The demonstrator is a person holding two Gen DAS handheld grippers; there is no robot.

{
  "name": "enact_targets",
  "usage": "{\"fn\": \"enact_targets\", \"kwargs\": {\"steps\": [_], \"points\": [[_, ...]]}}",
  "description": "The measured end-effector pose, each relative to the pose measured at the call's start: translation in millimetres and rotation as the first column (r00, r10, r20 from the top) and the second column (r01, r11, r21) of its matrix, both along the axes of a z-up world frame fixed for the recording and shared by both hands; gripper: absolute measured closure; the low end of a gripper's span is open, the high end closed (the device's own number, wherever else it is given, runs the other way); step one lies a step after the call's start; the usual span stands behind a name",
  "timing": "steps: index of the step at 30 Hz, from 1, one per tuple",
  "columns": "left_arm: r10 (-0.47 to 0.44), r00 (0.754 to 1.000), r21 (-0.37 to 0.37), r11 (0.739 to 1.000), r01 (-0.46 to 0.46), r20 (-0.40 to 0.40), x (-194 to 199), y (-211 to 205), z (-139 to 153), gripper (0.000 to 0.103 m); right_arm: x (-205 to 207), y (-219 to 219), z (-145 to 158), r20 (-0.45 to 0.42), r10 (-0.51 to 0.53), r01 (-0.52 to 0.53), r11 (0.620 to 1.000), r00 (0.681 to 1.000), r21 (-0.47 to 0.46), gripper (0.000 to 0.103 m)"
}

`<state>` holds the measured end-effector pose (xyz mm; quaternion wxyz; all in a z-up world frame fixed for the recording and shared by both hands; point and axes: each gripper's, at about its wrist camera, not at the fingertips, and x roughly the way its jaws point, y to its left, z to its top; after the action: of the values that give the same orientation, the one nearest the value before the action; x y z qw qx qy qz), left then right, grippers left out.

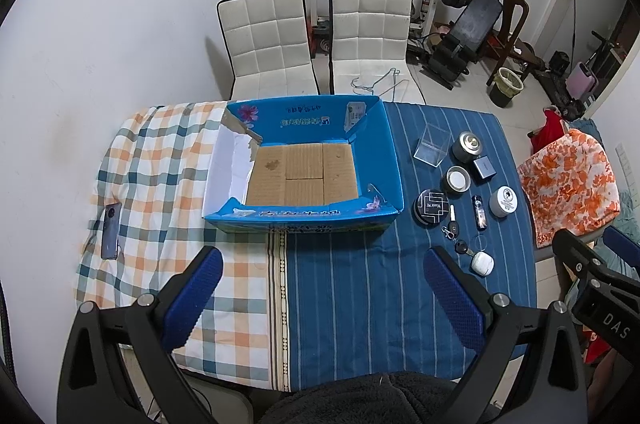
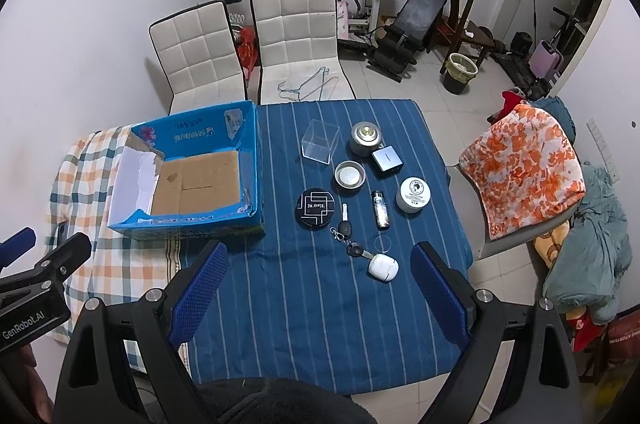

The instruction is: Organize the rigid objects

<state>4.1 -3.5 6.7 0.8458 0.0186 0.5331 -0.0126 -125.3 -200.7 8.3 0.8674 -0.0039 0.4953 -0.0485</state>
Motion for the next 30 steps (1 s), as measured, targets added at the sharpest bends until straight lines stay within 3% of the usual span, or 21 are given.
{"fn": "enact_targets", "kwargs": {"steps": [18, 30], "points": [[0.001, 1.000, 0.000, 1.000, -0.001, 0.014, 0, -5, 4, 0.000, 3, 7, 8, 0.020, 0.010, -0.010, 1.000, 1.000, -0.005, 0.008], [0.003, 0.999, -0.006, 1.000, -0.002, 0.052, 2, -1, 22, 0.000, 2, 9, 16, 0.045, 0.013, -0.012, 1.000, 0.999, -0.012, 0.008]]}}
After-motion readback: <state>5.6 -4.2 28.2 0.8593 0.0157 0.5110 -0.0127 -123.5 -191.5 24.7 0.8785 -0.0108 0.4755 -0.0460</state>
